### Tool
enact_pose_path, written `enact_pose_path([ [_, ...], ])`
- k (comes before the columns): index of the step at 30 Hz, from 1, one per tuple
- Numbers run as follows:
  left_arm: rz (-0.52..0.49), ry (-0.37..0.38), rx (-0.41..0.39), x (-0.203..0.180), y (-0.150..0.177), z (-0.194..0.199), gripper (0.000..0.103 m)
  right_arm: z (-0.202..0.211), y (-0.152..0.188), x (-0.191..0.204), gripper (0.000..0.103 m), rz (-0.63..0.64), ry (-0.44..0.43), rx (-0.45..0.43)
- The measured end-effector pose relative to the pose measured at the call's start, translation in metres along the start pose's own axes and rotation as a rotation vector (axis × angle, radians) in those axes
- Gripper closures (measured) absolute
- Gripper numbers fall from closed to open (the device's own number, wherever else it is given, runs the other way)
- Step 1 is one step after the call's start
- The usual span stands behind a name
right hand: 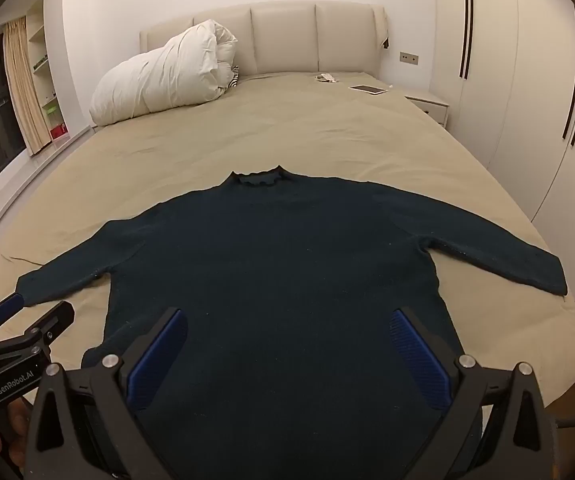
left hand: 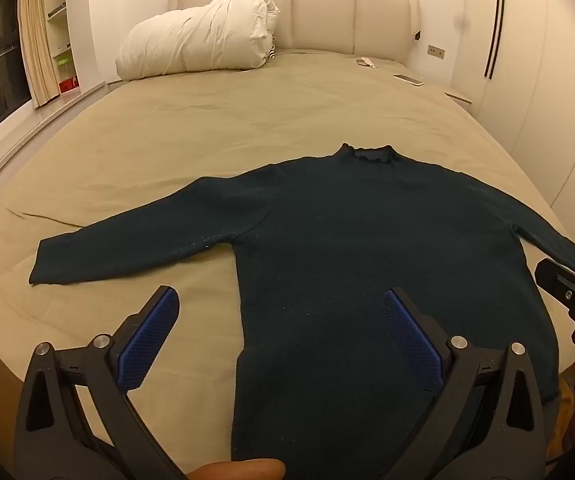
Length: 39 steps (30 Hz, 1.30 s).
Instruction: Fold small clothes
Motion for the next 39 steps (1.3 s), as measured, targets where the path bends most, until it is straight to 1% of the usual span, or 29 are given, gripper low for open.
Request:
enact_pose_path([
  [7, 0.003, -0.008, -0.006, -0.002, 0.000, 0.003, 0.000, 0.001, 0.000, 0.000, 0.000, 0.004, 0.008, -0.002],
  [8, 0.003, -0.007, -0.003, -0.002, 0.005, -0.005, 0.000, 0.000, 0.001, -0.002, 0.000, 0.004, 0.008, -0.002],
  [10, 0.003, -0.009, -0.004, -0.004, 0.007, -0.006, 0.000, -0.003, 0.000, -0.001, 0.000, 0.007, 0.008, 0.001],
  [11, 0.009, 0.000, 0.006, 0.001, 0.003, -0.005, 0.000, -0.003, 0.001, -0.003, 0.000, 0.007, 0.007, 0.001],
  [13, 0.009, 0.000, 0.005, 0.001, 0.003, -0.005, 0.000, -0.003, 0.003, -0.010, 0.000, 0.006, 0.003, 0.000],
  [15, 0.010, 0.002, 0.007, 0.002, 0.004, -0.005, 0.000, -0.002, 0.003, -0.008, 0.000, 0.009, 0.006, 0.002],
  [16, 0.010, 0.002, 0.006, 0.002, 0.005, -0.005, 0.000, 0.000, 0.002, 0.000, 0.000, 0.017, 0.013, 0.003],
  [23, 0.011, 0.003, 0.010, 0.002, 0.003, -0.002, 0.000, 0.001, 0.004, 0.003, 0.000, 0.023, 0.018, 0.007],
  [25, 0.012, 0.004, 0.009, 0.009, 0.008, -0.007, 0.000, 0.001, 0.005, 0.003, 0.000, 0.022, 0.017, 0.008],
  [39, 0.013, 0.002, 0.011, 0.007, 0.006, -0.005, 0.000, 0.001, 0.009, 0.008, 0.000, 0.029, 0.028, 0.025],
])
Point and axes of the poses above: each gripper's, at about its wrist camera, not at the fingertips, and z roughly against the way its jaws point, x to its left, y to its underside, the point moved 1 cm from there along -z, roughly the way its jaws point, and after that the axes turned 1 degree about y, right-handed, at the moved point
